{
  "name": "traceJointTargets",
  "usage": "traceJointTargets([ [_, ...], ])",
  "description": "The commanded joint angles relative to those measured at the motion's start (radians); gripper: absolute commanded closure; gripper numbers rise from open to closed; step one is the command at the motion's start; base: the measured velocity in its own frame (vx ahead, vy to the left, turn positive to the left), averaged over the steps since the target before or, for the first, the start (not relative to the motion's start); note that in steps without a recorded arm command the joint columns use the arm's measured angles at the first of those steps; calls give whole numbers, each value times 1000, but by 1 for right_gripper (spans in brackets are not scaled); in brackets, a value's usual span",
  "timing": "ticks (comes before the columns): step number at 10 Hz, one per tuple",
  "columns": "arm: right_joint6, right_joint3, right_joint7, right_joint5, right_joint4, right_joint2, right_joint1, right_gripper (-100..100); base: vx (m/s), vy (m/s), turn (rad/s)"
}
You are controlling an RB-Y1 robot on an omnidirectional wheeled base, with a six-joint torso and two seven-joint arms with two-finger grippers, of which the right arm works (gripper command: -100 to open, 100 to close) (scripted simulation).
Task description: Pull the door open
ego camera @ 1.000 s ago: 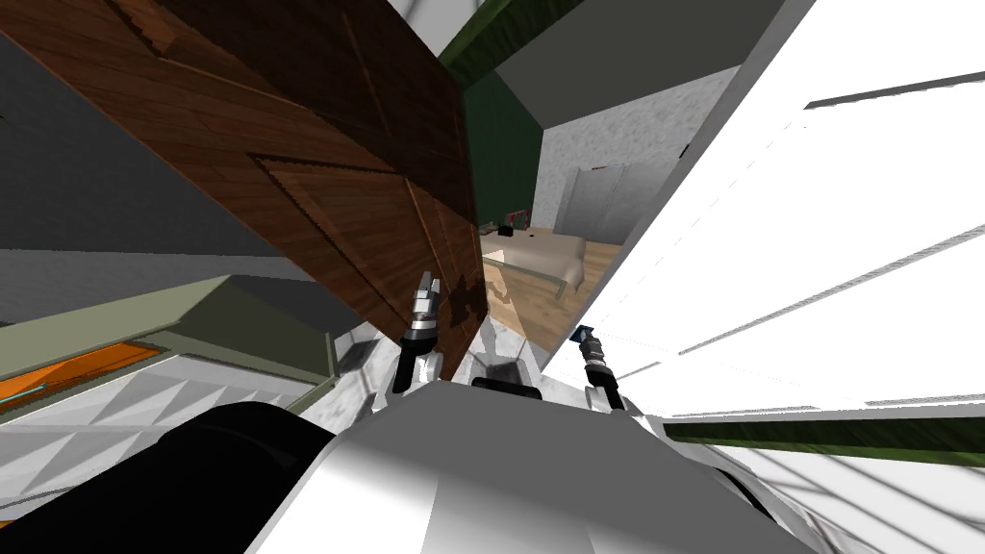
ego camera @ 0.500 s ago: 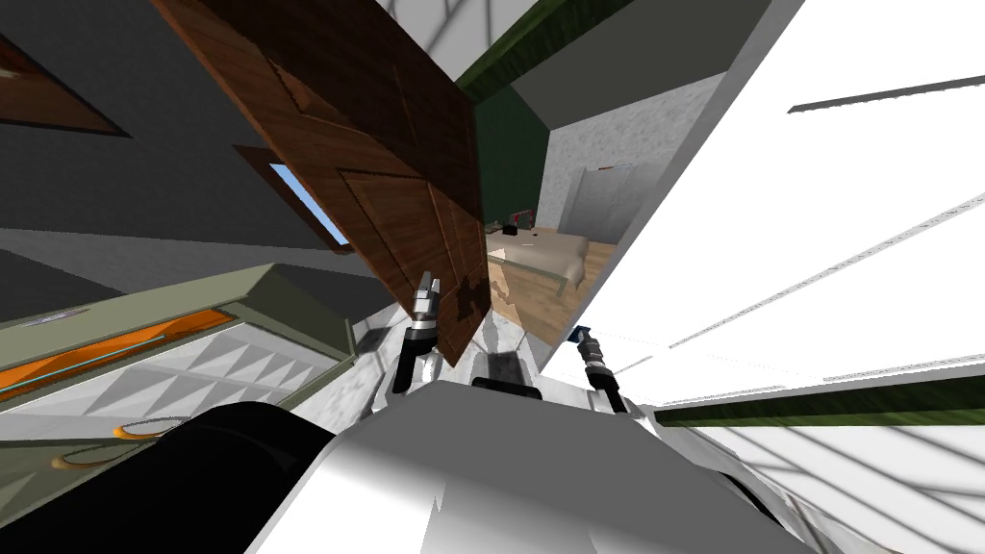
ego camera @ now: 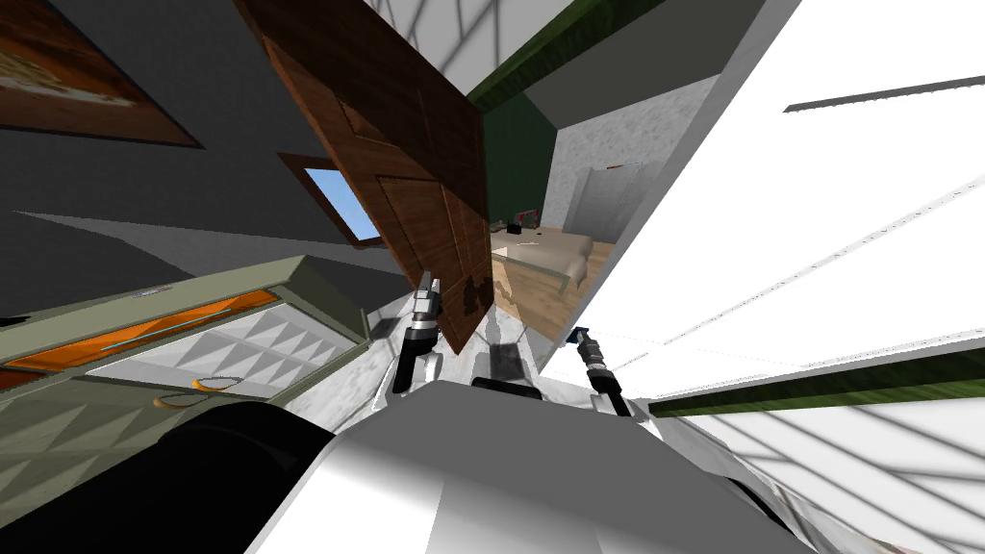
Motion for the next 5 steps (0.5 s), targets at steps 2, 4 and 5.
traceJointTargets([
  [2,-30,28,-36,20,4,-19,11,100,-230,-53,85],
  [4,-44,45,-56,32,2,-30,18,100,-223,-60,60],
  [5,-36,39,-49,29,2,-27,17,100,-104,-39,26],
])
